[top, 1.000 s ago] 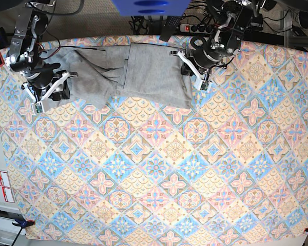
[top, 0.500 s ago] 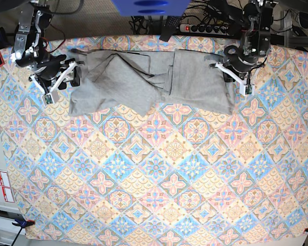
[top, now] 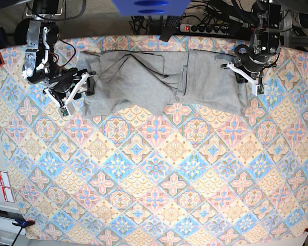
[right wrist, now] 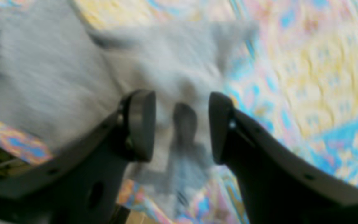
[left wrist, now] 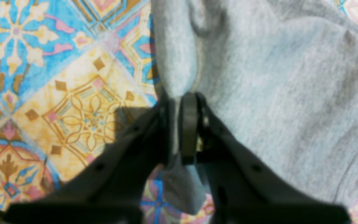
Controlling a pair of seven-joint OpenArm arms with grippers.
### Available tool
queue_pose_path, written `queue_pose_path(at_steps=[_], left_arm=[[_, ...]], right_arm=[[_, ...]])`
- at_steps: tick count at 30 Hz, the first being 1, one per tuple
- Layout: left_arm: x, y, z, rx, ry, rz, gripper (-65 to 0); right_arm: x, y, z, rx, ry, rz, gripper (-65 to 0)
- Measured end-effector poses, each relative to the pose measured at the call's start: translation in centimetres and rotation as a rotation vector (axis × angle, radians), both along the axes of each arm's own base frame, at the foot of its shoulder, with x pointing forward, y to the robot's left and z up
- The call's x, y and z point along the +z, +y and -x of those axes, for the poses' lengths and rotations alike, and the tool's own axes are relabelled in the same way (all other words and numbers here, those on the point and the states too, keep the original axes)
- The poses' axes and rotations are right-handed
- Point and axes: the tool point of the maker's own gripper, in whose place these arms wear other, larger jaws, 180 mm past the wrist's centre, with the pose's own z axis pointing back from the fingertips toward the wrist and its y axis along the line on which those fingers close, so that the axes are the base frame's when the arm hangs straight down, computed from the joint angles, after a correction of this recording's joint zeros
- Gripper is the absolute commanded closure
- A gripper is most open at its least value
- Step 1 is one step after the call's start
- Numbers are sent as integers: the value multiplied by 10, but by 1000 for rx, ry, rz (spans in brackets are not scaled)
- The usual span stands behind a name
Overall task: Fold the T-shirt properly
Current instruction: 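Regrasp the shirt's end with the right gripper and flatten the fold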
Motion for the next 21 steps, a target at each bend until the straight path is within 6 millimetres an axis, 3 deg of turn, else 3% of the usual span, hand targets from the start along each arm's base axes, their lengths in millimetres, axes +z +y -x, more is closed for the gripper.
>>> queue_pose_path(at_steps=[3,7,10,19,21], left_arm=[[0,-2,0,-1,1,4,0],[0,-2,0,-1,1,3,0],[-1,-2,0,-1,1,4,0],[0,-7,0,15,-2,51,0],[0,-8,0,20,-3,66,0]], right_arm=[[-7,-2,-2,-11,18,-4,-294],[-10,-2,-6,-23,19,-21,-407],[-22,-4,4,-25,68,-18,-462],[-41,-4,15,-36,136,-32,-458],[-40,-4,7,-35,130,-28,-459]])
